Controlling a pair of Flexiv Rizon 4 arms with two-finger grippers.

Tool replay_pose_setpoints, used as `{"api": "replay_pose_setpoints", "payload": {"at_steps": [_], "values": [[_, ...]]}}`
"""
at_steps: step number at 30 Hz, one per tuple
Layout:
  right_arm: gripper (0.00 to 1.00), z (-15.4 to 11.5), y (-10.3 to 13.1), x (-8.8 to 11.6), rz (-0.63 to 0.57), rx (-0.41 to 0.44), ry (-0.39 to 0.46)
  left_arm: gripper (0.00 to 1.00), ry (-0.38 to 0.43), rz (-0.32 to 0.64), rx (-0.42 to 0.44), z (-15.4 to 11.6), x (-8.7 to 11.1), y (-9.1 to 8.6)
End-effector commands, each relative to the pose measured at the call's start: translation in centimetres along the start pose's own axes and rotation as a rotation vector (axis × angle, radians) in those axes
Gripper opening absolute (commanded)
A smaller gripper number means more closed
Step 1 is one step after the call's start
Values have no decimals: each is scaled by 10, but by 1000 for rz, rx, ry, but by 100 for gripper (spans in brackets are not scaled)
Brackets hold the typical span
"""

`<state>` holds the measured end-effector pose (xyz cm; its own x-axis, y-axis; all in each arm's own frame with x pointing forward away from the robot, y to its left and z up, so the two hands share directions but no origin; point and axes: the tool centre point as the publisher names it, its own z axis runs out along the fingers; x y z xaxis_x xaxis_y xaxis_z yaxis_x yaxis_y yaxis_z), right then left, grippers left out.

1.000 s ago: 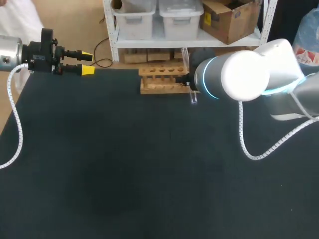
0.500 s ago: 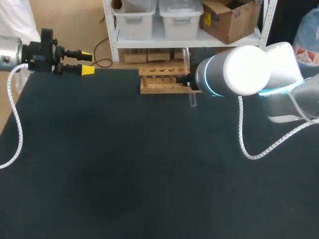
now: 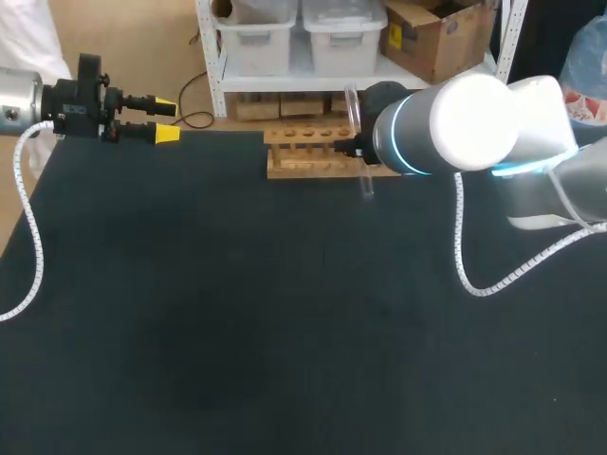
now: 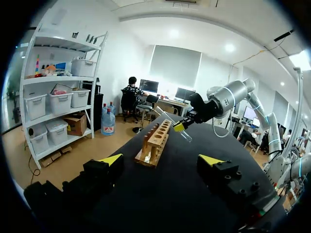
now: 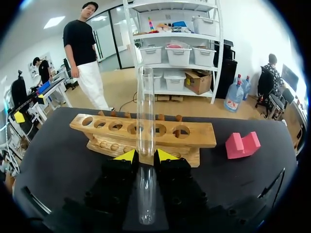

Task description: Grasp the test tube, adjust it, and insert it.

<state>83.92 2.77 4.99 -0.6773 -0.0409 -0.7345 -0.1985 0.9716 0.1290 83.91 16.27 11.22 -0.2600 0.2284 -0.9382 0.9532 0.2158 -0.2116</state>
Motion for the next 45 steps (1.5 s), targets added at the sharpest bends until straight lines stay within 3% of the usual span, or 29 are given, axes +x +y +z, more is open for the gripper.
{"api": "replay_pose_setpoints", "payload": {"at_steps": [1, 19, 36, 40, 45], "values": [[0, 3, -3, 2, -3, -5, 24, 100, -1, 1, 1, 0, 1, 1], [0, 1, -2, 10, -12, -39, 172, 100, -1, 1, 1, 0, 1, 1], [0, -2, 0, 18, 8, -29, 192, 100, -1, 1, 1, 0, 1, 1], [0, -7, -1, 18, 22, -11, 168, 100, -1, 1, 1, 0, 1, 1], [0, -21, -6, 12, 73, 37, -55, 100, -1, 1, 1, 0, 1, 1]]}}
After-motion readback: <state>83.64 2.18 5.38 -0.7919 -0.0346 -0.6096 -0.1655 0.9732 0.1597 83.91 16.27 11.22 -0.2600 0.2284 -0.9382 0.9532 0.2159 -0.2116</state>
